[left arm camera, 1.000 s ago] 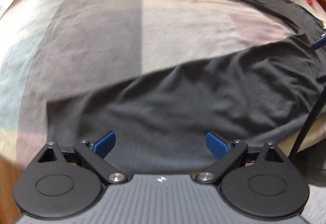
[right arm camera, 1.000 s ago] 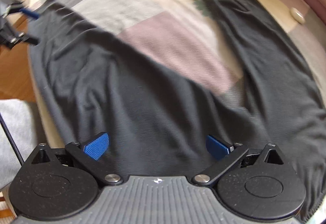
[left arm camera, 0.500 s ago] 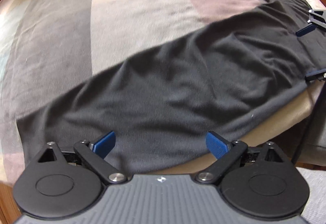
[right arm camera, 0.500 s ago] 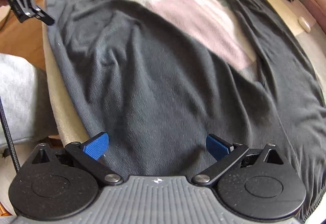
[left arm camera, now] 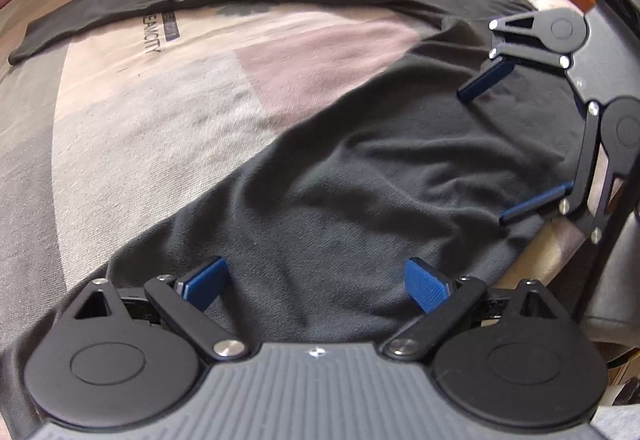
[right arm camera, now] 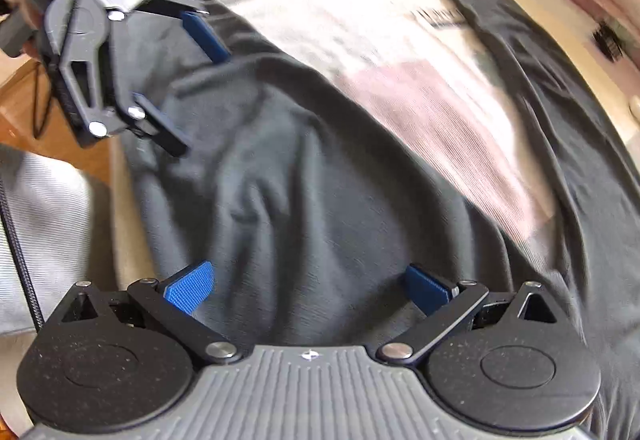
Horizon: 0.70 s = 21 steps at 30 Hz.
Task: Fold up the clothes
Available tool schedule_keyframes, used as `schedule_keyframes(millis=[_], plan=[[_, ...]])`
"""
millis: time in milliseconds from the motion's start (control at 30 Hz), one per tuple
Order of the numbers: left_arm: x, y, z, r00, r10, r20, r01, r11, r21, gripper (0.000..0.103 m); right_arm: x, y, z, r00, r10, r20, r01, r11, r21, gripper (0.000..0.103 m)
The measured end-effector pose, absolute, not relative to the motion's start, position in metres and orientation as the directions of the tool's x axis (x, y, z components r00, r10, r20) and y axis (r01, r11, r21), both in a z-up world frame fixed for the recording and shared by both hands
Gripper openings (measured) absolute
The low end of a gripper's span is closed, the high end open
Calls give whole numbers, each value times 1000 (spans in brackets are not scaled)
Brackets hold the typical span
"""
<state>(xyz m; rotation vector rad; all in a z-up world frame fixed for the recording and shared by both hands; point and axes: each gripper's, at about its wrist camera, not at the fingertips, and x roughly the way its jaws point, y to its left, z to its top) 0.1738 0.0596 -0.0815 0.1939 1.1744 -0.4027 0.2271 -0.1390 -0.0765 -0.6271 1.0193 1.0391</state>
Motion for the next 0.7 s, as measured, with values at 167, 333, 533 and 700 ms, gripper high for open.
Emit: schedule_keyframes(millis=[167, 333, 533, 700], plan=[[174, 69, -81, 311, -161, -937, 384, 923, -32, 96, 248, -157, -68, 183, 369, -911, -843, 535, 48, 103], [183, 67, -70, 337, -192, -922, 378, 924, -55, 95, 252, -154, -55, 218, 413, -885, -829, 557, 56, 103], [194, 60, -81, 323, -211, -923, 378, 922, -78, 95, 269, -139, -71, 229, 410, -883, -808, 586, 62, 103], [195, 57, -82, 316, -184, -931, 392, 919, -49, 95, 281, -121, -71, 248, 447, -860, -824, 564, 55, 103]])
